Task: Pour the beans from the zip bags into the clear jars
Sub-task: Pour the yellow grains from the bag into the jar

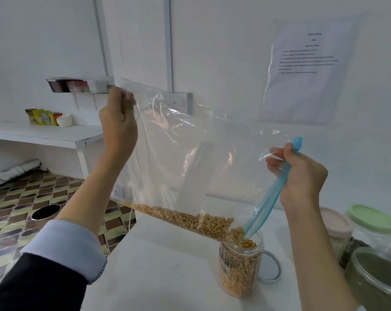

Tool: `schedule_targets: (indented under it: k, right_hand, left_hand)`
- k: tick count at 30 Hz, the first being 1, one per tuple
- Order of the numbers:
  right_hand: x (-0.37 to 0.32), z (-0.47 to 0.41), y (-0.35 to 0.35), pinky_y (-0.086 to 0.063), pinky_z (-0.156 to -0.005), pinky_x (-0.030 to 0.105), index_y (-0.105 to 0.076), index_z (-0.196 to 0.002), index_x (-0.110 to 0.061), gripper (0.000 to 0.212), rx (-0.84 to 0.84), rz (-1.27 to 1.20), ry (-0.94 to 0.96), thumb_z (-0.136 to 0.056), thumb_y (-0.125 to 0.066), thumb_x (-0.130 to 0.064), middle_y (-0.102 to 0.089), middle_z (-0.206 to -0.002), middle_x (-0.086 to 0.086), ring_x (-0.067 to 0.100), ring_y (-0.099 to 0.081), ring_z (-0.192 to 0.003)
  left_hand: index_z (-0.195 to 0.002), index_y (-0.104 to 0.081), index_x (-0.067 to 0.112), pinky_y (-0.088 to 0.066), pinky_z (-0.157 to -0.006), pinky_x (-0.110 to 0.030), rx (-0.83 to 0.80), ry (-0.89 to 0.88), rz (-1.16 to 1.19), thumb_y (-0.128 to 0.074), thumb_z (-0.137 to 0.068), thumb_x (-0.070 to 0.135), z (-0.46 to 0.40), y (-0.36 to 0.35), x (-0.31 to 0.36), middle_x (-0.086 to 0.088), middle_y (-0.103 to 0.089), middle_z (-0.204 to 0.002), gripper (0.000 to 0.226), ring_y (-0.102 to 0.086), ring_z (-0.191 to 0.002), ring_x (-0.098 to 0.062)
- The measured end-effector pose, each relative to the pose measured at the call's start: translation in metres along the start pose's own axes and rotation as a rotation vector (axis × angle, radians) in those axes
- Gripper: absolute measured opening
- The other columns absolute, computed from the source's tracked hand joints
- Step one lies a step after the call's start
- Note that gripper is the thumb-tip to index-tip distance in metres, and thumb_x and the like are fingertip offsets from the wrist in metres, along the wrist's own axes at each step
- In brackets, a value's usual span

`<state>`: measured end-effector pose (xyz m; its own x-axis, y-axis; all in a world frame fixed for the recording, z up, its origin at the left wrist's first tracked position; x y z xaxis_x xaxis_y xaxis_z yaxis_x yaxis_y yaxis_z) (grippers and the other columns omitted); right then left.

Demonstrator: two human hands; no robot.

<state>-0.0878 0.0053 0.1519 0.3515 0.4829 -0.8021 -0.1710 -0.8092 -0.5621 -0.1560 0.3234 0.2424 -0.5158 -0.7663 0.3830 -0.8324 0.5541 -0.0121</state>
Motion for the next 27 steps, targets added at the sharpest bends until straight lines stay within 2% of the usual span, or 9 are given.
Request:
schedule_targets:
  k: [3,8,14,18,22,27]
  right_hand:
    - [0.002,0.0,0.001,-0.055,-0.058,0.022,-0.066,-0.071,-0.007,0.024,-0.002,0.027,0.023,-0.093,-0.061,-0.013,-0.069,-0.06,-0.002,0.012,-0.062,-0.05]
    - [0.009,-0.004,0.003,-0.056,-0.06,0.025,-0.066,-0.072,-0.007,0.022,0.008,0.029,0.013,-0.093,-0.061,-0.012,-0.069,-0.061,-0.002,0.013,-0.062,-0.051]
    - [0.013,-0.008,0.005,-0.055,-0.061,0.022,-0.066,-0.071,-0.007,0.023,0.027,0.03,0.014,-0.093,-0.061,-0.012,-0.07,-0.06,-0.003,0.012,-0.061,-0.049]
    - [0.018,-0.008,0.003,-0.053,-0.057,0.021,-0.064,-0.068,-0.009,0.027,0.042,0.03,0.034,-0.094,-0.059,-0.012,-0.069,-0.059,-0.004,0.011,-0.059,-0.047]
    - [0.019,-0.008,-0.001,-0.05,-0.054,0.018,-0.064,-0.067,-0.01,0.028,0.029,0.036,0.031,-0.095,-0.058,-0.013,-0.068,-0.058,-0.005,0.009,-0.055,-0.046]
    - [0.018,-0.011,0.002,-0.051,-0.055,0.019,-0.066,-0.07,-0.009,0.025,0.013,0.047,0.009,-0.094,-0.059,-0.014,-0.069,-0.06,-0.005,0.008,-0.056,-0.047]
  left_hand:
    - [-0.076,-0.035,0.033,-0.028,-0.05,-0.011,0.026,0.015,0.005,-0.037,-0.1,0.009,0.0,-0.003,-0.001,0.013,-0.04,-0.062,0.034,-0.04,-0.051,0.005]
    - [-0.076,-0.037,0.034,-0.029,-0.051,-0.01,0.033,-0.017,0.03,-0.038,-0.1,0.012,-0.001,-0.004,0.003,0.02,-0.048,-0.061,0.032,-0.043,-0.053,0.007]
    - [-0.08,-0.05,0.015,-0.031,-0.053,-0.02,-0.035,0.013,0.006,-0.042,-0.098,0.015,-0.006,-0.007,-0.005,0.015,-0.048,-0.065,0.019,-0.04,-0.055,0.0]
    - [-0.074,-0.043,0.033,-0.031,-0.052,-0.022,-0.043,0.013,0.024,-0.041,-0.097,0.016,-0.007,-0.004,-0.003,0.012,-0.047,-0.064,0.029,-0.039,-0.052,0.0]
    - [-0.073,-0.042,0.034,-0.028,-0.049,-0.024,-0.035,0.024,0.045,-0.04,-0.098,0.015,-0.009,-0.005,0.0,0.01,-0.044,-0.06,0.031,-0.036,-0.049,-0.001]
    - [-0.072,-0.041,0.033,-0.028,-0.05,-0.016,-0.039,0.029,0.051,-0.04,-0.098,0.013,-0.009,-0.008,0.003,0.014,-0.045,-0.06,0.032,-0.037,-0.05,0.001]
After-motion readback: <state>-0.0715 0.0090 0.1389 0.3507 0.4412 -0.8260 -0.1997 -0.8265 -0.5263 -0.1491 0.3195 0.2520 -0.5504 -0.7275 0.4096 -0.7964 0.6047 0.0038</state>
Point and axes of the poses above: each hand's wrist, its own z-axis away from the middle knuckle, its own y-axis out of the back of the hand, x = y × z, the point moved 5 cm from there along -z, towards the middle knuckle
